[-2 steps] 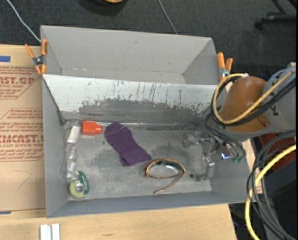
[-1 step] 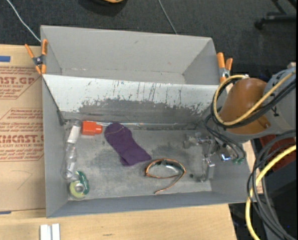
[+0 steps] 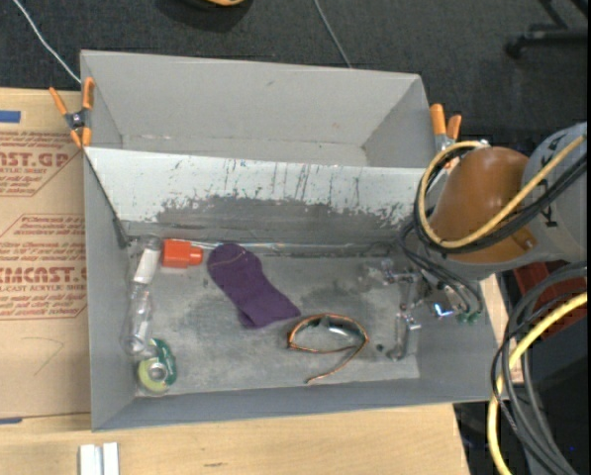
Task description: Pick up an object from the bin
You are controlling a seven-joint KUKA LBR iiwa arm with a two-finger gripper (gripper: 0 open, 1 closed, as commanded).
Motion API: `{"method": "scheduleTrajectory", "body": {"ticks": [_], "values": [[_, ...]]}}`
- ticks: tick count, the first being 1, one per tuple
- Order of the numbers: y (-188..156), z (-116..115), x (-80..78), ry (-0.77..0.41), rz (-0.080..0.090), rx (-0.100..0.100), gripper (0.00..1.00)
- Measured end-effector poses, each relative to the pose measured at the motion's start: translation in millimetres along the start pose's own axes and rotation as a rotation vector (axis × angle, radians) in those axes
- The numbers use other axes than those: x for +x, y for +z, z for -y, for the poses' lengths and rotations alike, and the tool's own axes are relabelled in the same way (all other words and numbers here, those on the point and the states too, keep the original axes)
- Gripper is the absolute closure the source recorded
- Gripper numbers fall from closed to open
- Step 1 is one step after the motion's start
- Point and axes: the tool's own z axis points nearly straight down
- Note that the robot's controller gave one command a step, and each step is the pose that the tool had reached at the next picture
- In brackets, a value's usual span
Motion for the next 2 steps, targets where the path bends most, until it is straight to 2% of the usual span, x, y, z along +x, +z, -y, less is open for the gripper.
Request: {"method": "scheduleTrajectory", "body": {"ticks": [1,2], "values": [[20,-19,-24.9,-0.106,0.003,0.001,0.0],[31,-115,5.7,-0.049,0.006,-0.004,0.0]]}}
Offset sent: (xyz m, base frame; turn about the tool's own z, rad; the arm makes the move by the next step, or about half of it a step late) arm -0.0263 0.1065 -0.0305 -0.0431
